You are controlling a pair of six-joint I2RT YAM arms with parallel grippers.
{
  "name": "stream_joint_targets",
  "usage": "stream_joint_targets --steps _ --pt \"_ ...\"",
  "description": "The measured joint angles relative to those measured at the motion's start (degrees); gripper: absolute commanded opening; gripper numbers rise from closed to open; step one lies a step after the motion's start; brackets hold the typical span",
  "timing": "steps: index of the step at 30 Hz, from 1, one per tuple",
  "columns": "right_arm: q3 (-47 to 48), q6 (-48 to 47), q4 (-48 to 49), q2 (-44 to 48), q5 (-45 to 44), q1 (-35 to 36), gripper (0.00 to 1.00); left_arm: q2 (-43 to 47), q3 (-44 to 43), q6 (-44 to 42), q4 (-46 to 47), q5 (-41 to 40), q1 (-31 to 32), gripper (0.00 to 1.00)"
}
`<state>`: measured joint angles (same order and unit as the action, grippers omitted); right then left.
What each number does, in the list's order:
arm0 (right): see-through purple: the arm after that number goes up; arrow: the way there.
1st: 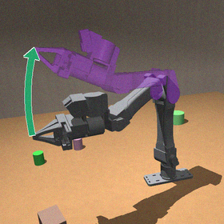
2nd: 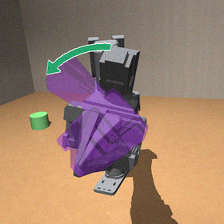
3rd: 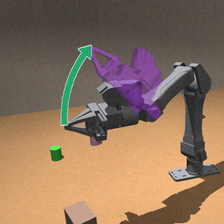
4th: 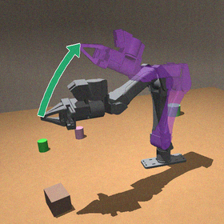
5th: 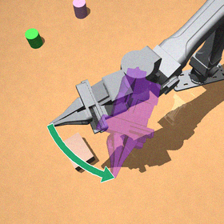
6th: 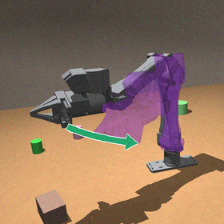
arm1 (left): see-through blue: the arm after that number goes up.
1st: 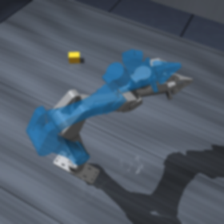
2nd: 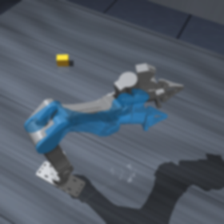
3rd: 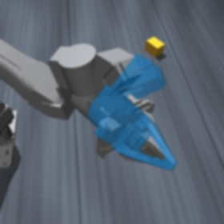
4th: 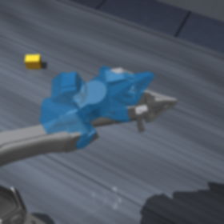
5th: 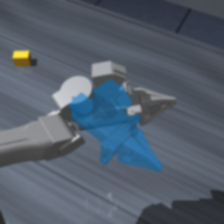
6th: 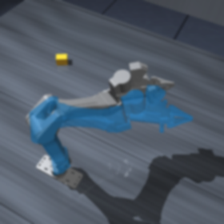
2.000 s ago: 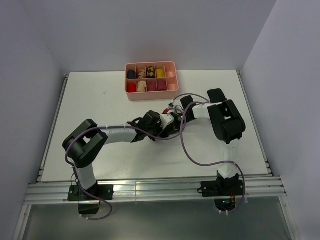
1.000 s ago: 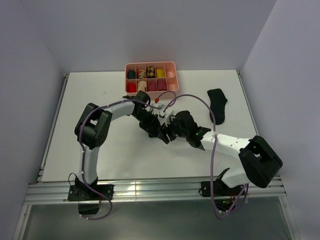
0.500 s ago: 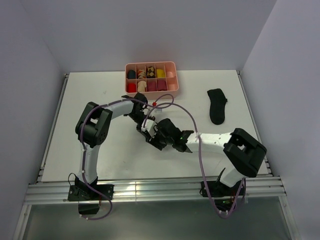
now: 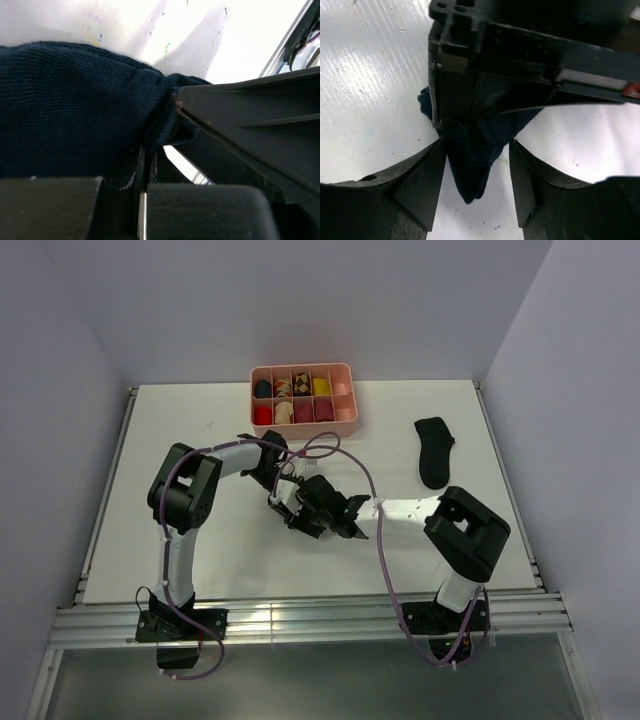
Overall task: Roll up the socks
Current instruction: Roll the sock at the center of the board.
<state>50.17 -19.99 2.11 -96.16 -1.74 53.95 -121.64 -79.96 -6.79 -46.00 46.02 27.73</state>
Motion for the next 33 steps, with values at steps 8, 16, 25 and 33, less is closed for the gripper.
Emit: stream_joint_targets --steps 8,16,25,33 --pt "2.36 -2.16 -4.74 -1.86 -0.22 1.42 0.60 0.00 0.02 -0.02 -0.66 -0.04 -0.72 0.01" --pt "5.55 -3.52 -6.12 -5.25 -0.85 2.16 0.59 0.00 0.04 -0.09 -1.01 -0.09 -1.16 0.01" --pt "9.70 -3.91 -9.09 -8.70 -3.04 2.93 0.19 0.00 0.46 -0.28 -0.81 0.28 -1.51 0.01" --pt "11.32 -3.69 -11.50 -9.42 -3.34 2.91 0.00 0.74 1.55 -0.26 0.13 0.57 -1.97 0.08"
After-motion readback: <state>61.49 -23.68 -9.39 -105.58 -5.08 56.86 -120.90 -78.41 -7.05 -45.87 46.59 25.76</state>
